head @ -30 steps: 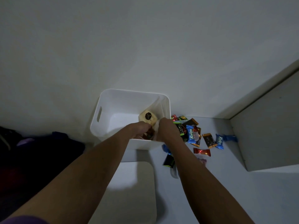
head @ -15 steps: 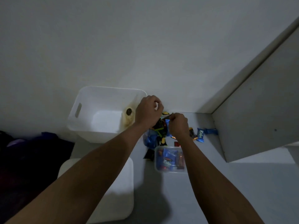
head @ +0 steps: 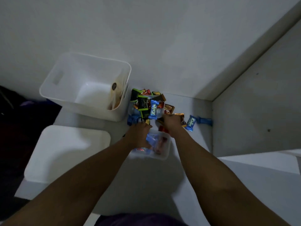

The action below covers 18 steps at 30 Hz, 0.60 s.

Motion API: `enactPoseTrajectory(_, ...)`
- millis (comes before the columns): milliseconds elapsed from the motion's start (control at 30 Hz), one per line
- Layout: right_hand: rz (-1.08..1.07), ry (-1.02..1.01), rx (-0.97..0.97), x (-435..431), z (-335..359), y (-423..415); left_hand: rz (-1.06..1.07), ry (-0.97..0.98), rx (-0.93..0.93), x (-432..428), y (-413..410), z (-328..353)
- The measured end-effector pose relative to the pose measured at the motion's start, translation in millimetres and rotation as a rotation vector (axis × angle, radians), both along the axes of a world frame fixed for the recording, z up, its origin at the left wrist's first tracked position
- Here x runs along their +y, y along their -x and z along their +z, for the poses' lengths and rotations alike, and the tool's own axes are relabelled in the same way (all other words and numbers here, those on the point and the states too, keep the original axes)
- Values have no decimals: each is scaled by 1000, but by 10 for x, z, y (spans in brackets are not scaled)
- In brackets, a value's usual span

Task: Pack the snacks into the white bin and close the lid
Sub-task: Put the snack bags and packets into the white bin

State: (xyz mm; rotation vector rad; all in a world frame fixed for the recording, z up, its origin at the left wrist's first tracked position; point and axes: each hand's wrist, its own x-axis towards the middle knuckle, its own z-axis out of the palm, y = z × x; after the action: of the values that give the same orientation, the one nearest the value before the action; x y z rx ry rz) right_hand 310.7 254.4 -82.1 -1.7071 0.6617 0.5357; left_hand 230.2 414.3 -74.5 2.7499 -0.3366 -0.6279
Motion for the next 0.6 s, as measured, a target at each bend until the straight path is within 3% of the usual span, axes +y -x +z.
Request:
enactPoseTrajectory(167,-48,-292,237,78,5,-47,46,-145,93,-118,6,-3)
enactPoseTrajectory(333,-154,-433,290,124,-28,-108,92,-153,176,-91,-11,-32)
enactPoseTrajectory(467,-190,-454,277,56,20,-206,111,-118,259,-70,-4,-44)
enactPoseTrajectory(600,-173,-346,241,63,115,-237,253,-44,269,5,119,-103)
